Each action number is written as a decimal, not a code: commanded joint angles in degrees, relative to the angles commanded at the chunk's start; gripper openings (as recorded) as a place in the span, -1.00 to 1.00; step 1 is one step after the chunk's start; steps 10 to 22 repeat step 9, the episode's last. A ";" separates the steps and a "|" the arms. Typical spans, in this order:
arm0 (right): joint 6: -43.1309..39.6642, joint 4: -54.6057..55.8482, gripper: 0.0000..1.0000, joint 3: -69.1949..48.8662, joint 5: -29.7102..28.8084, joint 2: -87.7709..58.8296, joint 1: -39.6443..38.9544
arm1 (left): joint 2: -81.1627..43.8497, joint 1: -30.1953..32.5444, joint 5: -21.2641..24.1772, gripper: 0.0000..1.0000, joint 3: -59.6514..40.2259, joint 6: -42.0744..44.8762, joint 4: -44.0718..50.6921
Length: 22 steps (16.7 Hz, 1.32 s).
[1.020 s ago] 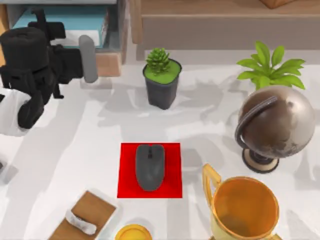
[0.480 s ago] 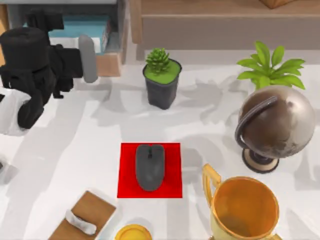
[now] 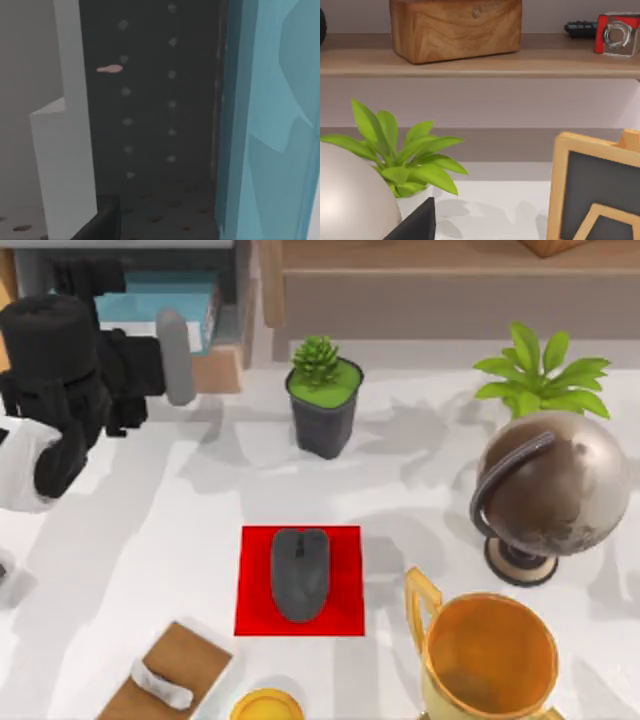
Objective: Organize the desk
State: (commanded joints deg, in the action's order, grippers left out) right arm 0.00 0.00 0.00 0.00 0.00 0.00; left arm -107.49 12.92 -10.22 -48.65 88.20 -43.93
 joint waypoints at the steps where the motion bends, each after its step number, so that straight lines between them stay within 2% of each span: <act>1: 0.00 0.00 1.00 0.00 0.00 0.00 0.00 | 0.78 0.13 -0.07 1.00 0.66 -0.13 -0.24; 8: 0.00 0.00 1.00 0.00 0.00 0.00 0.00 | 8.31 1.61 -1.76 1.00 11.07 -0.43 -2.75; 22: 0.00 0.00 1.00 0.00 0.00 0.00 0.00 | 8.52 1.74 -1.84 1.00 11.56 -0.43 -2.87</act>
